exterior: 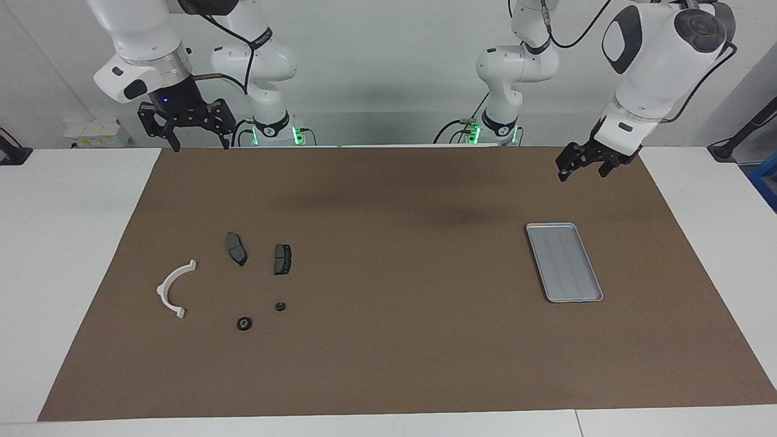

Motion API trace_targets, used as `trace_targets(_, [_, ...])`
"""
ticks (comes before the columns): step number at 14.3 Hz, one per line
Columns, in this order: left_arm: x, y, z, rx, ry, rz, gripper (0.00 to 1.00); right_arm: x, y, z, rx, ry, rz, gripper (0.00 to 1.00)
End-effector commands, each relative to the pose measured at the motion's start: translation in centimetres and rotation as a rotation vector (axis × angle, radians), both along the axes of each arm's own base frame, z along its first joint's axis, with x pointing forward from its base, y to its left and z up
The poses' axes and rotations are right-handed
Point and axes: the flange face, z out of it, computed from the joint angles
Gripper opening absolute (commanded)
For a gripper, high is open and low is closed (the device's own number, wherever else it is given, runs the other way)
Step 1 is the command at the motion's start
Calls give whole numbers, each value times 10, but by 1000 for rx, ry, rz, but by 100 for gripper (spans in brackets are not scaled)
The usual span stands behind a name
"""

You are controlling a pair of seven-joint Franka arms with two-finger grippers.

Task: Pick bearing gear from pile to tray
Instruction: 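Reach the right gripper toward the small dark ring in the pile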

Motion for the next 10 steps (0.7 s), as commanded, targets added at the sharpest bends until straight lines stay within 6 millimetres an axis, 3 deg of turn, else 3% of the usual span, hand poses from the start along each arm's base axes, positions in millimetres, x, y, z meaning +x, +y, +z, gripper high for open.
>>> trace_targets(1, [-5,0,6,-4,-8,-2,100,2,-4,2,-8,-17,5,100])
trace_targets(10, [-5,0,6,-4,-8,-2,100,-4,-6,9,14,-23,4,100])
